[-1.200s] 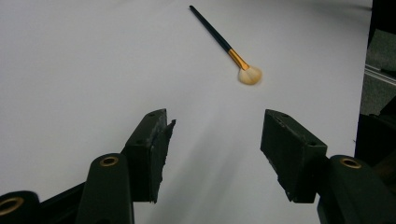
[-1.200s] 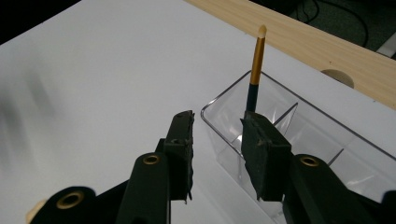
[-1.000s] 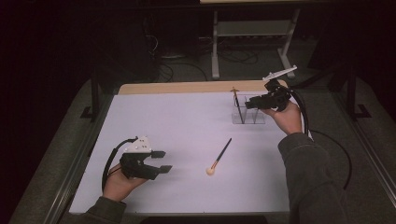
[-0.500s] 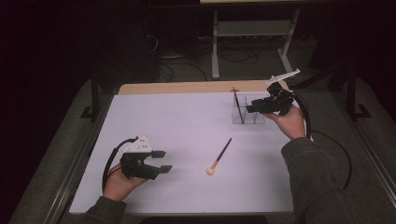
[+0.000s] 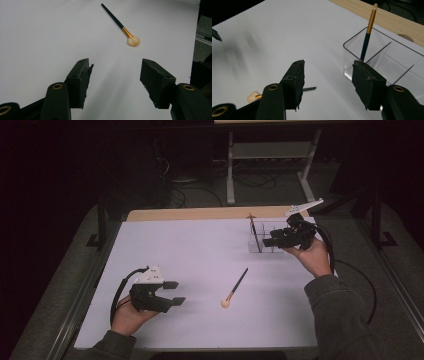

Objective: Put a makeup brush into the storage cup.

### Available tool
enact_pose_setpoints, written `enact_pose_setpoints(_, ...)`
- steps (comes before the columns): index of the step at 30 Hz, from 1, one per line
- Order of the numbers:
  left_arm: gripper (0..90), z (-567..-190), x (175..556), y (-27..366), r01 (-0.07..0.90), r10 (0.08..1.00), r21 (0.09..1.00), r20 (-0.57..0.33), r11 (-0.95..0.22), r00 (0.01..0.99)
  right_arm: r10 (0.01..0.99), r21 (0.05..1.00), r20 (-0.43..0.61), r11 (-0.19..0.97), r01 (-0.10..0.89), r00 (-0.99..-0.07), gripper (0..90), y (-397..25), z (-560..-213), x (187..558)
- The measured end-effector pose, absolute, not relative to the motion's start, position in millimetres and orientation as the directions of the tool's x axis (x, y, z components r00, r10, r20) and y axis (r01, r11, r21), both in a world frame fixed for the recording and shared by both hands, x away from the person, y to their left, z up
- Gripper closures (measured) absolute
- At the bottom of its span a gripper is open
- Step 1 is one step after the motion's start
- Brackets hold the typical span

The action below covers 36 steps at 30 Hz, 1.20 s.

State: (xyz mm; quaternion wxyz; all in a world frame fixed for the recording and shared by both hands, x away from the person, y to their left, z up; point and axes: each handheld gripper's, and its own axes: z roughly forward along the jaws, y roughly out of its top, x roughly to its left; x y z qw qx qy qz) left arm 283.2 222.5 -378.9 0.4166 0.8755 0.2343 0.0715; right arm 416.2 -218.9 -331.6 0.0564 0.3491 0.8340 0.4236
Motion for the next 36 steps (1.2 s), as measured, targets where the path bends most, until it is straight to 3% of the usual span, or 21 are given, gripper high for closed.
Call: enact_pose_setpoints(36,37.2,-379.3,284.4,221.8,0.356,0.476,0.766,-0.074,-0.536,0.876,0.587,0.749,0.216,0.414,0.518,-0.781,37.3,-224.1,-356.3,373.7)
